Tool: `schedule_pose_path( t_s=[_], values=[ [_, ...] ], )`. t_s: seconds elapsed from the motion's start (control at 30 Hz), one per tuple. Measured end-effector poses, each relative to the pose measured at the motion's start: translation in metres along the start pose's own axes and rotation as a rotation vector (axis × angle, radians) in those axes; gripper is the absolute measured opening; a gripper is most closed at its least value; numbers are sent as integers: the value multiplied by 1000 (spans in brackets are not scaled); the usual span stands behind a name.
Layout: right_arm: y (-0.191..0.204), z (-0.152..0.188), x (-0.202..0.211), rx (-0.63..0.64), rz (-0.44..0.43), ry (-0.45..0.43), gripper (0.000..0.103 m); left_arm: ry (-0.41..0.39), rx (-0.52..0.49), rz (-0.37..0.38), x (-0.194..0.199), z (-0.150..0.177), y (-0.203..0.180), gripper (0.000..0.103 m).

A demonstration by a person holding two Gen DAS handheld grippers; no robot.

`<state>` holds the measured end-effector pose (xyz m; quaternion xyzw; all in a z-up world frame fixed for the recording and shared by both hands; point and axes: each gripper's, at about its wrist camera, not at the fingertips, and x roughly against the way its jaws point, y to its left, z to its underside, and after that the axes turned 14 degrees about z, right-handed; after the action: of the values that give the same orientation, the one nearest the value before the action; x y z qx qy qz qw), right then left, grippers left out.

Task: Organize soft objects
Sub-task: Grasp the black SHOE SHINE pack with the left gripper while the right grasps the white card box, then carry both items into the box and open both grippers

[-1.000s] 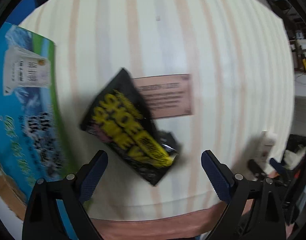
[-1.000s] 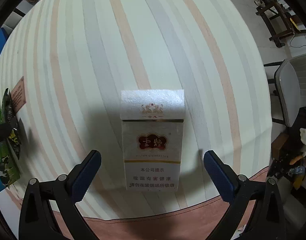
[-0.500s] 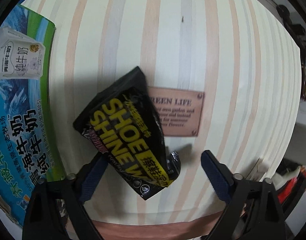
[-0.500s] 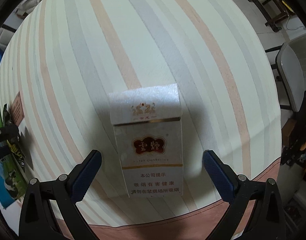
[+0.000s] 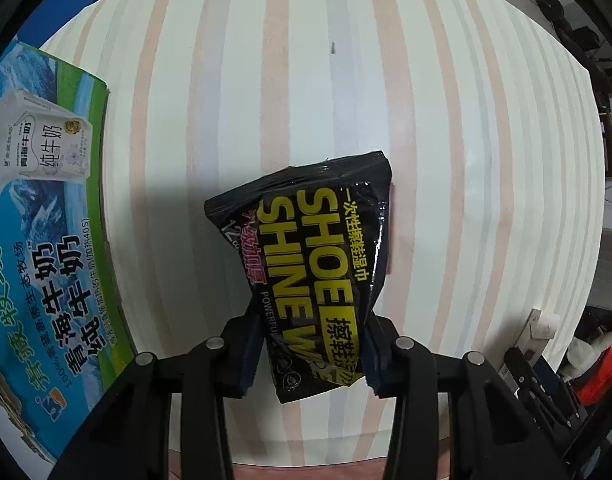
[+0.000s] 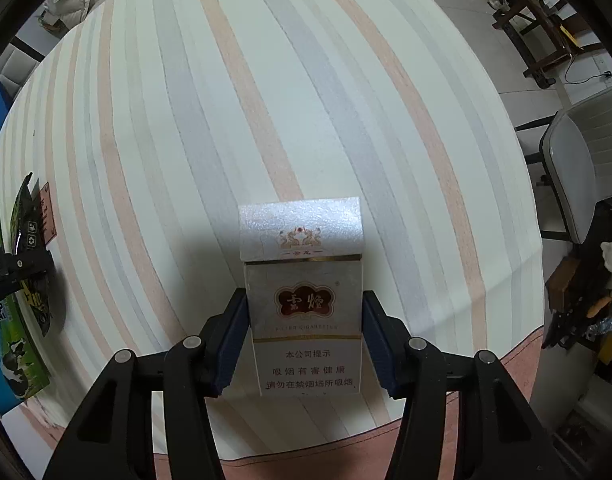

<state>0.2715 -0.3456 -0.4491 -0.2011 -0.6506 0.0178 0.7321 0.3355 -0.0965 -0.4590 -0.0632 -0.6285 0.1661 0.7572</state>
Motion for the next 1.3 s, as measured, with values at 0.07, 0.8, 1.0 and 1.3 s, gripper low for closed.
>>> schedule_pose_path(
  t_s=[0.07,0.8,1.0,1.3],
  values=[
    [-8,0,-4,2,0,-2,57,-4,-13,-2,-6,17,-8,38],
    [78,91,249,216,-376,-320,57,-352,-248,154,251,169,59,37],
    [172,122,301,327,-427,-347,57,-349,-139,116,268,140,148,37],
    [280,127,249,372,-338,-231,57,-139,73,216,195,101,238,37]
  ],
)
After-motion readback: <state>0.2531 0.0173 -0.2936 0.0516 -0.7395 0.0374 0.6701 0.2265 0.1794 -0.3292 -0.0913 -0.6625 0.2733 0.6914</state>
